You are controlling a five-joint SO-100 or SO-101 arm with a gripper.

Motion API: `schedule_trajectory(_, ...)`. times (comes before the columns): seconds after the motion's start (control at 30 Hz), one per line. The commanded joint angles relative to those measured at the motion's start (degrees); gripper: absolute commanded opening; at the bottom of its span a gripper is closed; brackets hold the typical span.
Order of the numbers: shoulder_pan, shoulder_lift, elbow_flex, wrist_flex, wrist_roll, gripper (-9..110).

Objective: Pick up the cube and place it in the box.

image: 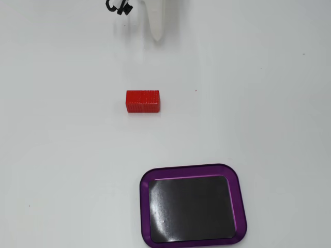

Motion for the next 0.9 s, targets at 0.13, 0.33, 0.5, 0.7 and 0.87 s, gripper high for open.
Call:
schedule_trajectory(0.13, 0.0, 6.5, -0.1, -2.5, 7.6, 0)
schedule_trajectory(0.33, 0.0, 6.5, -0.1, -2.9, 7.6, 0)
schedule_trajectory(0.5, 0.0, 6.3, -4.2, -12.1, 7.6, 0)
schedule_trajectory(0.7, 0.0, 6.0, -17.0, -18.5, 7.6, 0)
schedule_trajectory(0.87, 0.1, 3.9, -26.7, -14.9, 7.1, 4)
